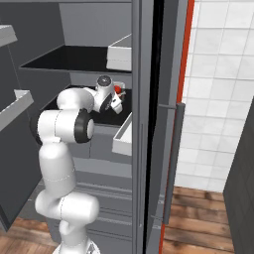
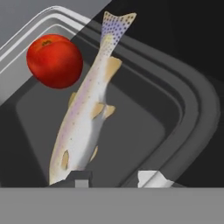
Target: Place the tupperware containing the fish and tomato meal in the microwave. Close the microwave door and press the start button to reheat the meal.
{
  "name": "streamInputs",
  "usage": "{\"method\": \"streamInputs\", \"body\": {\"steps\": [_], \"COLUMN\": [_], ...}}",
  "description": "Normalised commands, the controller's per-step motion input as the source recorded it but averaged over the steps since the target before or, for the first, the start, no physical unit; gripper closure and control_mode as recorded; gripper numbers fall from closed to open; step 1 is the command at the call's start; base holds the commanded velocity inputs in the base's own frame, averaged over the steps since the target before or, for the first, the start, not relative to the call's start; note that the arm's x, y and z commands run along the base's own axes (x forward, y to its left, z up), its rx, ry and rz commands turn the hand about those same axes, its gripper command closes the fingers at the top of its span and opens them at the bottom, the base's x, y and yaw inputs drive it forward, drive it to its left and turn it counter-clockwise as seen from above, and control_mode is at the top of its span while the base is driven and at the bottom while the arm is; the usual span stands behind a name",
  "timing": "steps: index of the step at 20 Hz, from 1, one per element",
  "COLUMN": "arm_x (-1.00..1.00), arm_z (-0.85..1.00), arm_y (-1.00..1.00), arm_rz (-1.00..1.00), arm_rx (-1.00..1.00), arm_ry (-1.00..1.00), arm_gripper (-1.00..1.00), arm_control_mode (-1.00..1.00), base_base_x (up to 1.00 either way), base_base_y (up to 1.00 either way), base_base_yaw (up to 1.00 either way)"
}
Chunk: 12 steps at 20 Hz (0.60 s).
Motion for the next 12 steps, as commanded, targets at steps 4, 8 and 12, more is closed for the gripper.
{"method": "streamInputs", "body": {"steps": [4, 8, 12], "arm_x": [-0.12, -0.56, -0.90], "arm_z": [0.00, 0.00, 0.00], "arm_y": [0.00, 0.00, 0.00], "arm_rz": [0.00, 0.00, 0.00], "arm_rx": [0.00, 0.00, 0.00], "arm_ry": [0.01, 0.01, 0.00], "arm_gripper": [1.00, 1.00, 1.00], "arm_control_mode": [-1.00, -1.00, -1.00], "base_base_x": [0.00, 0.00, 0.00], "base_base_y": [0.00, 0.00, 0.00], "base_base_yaw": [0.00, 0.00, 0.00]}}
